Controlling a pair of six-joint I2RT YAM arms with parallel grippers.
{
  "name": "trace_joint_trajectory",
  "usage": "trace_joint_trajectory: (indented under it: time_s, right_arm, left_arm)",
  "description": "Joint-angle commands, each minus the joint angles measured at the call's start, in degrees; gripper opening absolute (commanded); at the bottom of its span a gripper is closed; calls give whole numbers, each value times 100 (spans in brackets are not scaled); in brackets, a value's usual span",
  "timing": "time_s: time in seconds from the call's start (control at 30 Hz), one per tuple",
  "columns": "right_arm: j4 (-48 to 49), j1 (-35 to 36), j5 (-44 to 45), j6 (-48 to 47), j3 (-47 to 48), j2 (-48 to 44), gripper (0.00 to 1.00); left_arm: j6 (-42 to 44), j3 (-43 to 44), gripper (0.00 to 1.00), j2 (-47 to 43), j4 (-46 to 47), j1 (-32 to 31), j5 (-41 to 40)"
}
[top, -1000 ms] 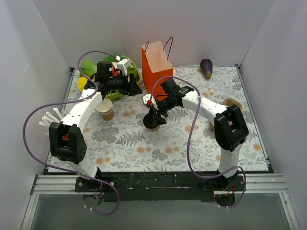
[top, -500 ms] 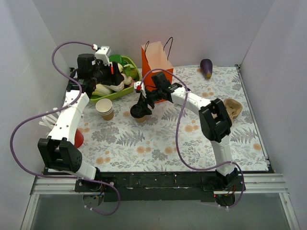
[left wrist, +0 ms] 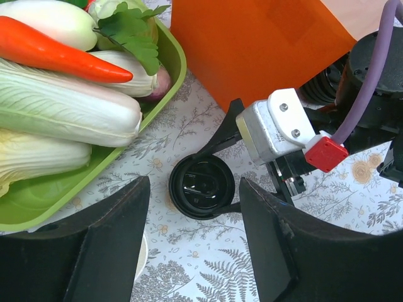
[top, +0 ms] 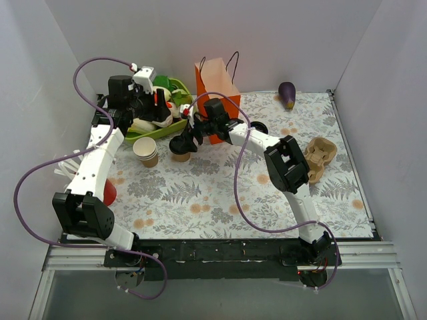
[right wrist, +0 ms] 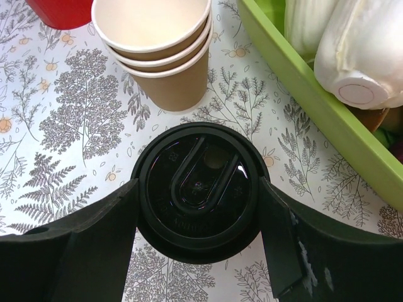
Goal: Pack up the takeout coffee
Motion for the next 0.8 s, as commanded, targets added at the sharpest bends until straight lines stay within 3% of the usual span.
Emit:
trace_joint_trajectory:
  time_s: [0.0, 0.3, 0.6, 0.77]
  right_arm:
    - [57, 2, 98, 185, 303, 49, 61]
    - [126, -138, -167, 555, 250, -611, 80]
    - [65, -15, 543, -174, -346, -628, 76]
    - [74, 64, 800, -447, -523, -619, 82]
  left_arm:
    - [279, 191, 60, -92, -136, 12, -2]
    - [728, -644, 65, -163, -786, 188, 340]
    - [640, -943, 61, -153, -760, 276, 613]
    - [719, -1040, 62, -206, -804, 276, 762]
